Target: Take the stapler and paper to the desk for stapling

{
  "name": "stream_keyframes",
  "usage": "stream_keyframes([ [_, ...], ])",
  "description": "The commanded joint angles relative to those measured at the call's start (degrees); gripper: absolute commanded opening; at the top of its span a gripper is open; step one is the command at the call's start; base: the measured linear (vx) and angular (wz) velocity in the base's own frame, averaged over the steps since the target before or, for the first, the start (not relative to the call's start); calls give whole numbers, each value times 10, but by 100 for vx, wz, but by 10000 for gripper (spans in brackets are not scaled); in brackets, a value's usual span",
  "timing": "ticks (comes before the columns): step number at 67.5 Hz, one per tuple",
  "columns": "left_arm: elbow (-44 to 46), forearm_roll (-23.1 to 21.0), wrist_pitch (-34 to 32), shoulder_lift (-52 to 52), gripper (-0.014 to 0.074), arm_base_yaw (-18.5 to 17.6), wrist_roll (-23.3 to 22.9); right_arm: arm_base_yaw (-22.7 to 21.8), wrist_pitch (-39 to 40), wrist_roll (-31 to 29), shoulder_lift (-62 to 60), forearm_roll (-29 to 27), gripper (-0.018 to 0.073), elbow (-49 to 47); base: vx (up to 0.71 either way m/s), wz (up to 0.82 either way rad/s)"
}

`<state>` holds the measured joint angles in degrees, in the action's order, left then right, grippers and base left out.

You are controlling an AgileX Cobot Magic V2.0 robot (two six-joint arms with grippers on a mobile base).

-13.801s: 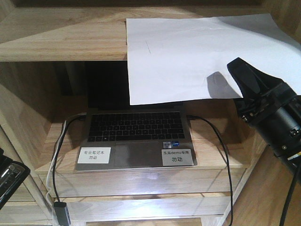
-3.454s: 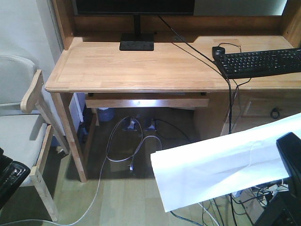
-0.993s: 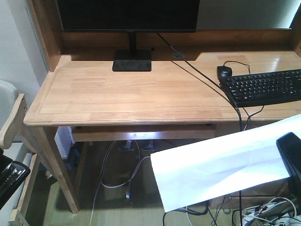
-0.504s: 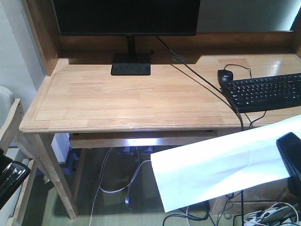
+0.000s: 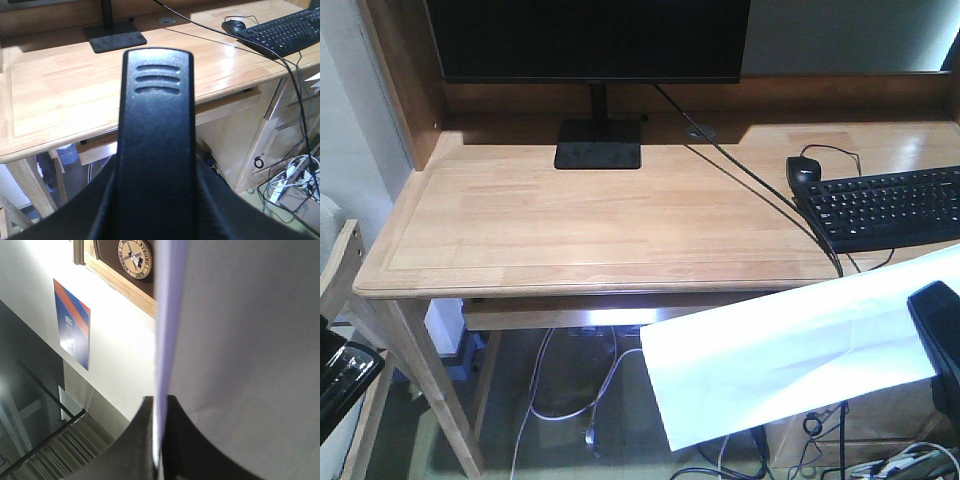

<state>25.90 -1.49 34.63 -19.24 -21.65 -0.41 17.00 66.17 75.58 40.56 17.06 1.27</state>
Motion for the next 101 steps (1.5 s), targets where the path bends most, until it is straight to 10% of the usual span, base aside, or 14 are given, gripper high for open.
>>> stream_keyframes([
  [1,19,-4,-65,-4,-6,-4,-1,-1,103,-9,0,-4,-2,16,7,1],
  [101,19,-4,-65,-4,-6,-4,-1,-1,103,-9,0,-4,-2,16,5,1],
])
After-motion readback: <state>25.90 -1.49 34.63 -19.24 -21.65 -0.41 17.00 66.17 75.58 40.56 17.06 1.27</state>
